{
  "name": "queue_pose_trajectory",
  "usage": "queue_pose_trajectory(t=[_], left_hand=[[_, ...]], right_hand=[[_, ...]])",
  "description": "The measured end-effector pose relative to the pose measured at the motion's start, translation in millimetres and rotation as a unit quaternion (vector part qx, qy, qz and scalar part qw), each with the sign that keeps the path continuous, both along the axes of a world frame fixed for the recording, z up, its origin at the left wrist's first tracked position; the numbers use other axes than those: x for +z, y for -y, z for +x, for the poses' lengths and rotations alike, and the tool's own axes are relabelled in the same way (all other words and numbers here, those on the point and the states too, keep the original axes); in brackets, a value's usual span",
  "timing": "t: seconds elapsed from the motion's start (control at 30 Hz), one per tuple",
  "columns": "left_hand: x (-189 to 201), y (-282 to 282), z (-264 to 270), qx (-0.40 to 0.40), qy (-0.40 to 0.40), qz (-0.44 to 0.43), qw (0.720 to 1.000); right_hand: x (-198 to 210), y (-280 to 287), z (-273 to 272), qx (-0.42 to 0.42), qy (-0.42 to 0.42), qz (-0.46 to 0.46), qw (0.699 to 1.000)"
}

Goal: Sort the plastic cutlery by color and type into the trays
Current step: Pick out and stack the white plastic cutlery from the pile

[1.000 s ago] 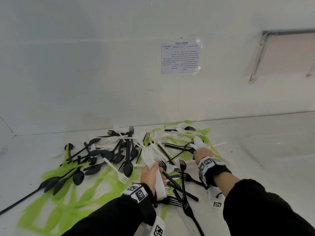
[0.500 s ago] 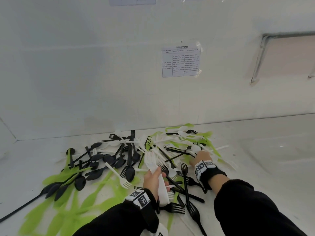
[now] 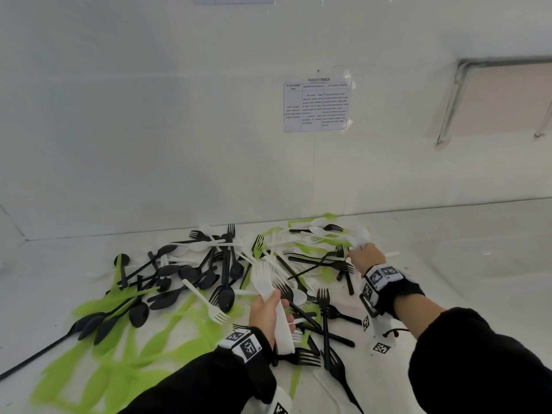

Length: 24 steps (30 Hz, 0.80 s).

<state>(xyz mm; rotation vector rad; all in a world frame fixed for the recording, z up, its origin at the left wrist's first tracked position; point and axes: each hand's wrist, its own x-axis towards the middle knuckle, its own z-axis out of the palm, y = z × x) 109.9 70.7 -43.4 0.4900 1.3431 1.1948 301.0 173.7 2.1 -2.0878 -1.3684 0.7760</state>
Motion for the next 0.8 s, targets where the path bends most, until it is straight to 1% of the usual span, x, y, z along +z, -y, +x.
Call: queue_pose_trajectory(t=[0.1, 0.13, 0.2, 0.27, 0.37, 0.47, 0.5, 0.53, 0.57, 0.6, 0.67, 0.73, 0.8], left_hand=[[-1, 1, 1, -0.003, 0.005, 0.002, 1.000], [-1, 1, 1, -0.003, 0.005, 0.003, 1.000], [0, 1, 1, -0.001, 0.008, 0.004, 1.000], [0, 2, 3, -0.001, 0.014, 0.006, 1.000], [-1, 4, 7, -0.010, 0.019, 0.007, 1.000], [-3, 6, 8, -0.016, 0.023, 0.005, 1.000], [-3, 6, 8, -0.015, 0.026, 0.002, 1.000], [-3, 6, 8, -0.013, 0.029, -0.001, 0.999], [-2, 6, 8, -0.013, 0.031, -0.004, 0.999], [-1, 6, 8, -0.016, 0.031, -0.004, 0.999], [2, 5, 8, -0.024, 0.025, 0.007, 0.999], [6, 4, 8, -0.026, 0.038, 0.023, 0.999], [7, 3, 6, -0.014, 0.063, 0.040, 0.997]], right_hand=[[4, -1, 10, -0.050, -0.121, 0.044, 0.990], [7, -1, 13, -0.059, -0.134, 0.054, 0.988], [10, 4, 21, -0.062, -0.133, 0.059, 0.987], [7, 11, 23, -0.043, -0.118, 0.039, 0.991], [-8, 24, 17, 0.021, -0.058, -0.014, 0.998], [-22, 36, 3, 0.101, 0.035, -0.058, 0.993], [-24, 38, -3, 0.115, 0.058, -0.058, 0.990], [-24, 39, -9, 0.120, 0.057, -0.056, 0.990], [-21, 40, -16, 0.116, 0.020, -0.054, 0.992], [-17, 42, -25, 0.107, -0.038, -0.049, 0.992], [-7, 43, -41, 0.098, -0.133, -0.036, 0.986], [2, 51, -55, 0.147, -0.182, -0.031, 0.972], [9, 66, -67, 0.210, -0.205, -0.019, 0.956]])
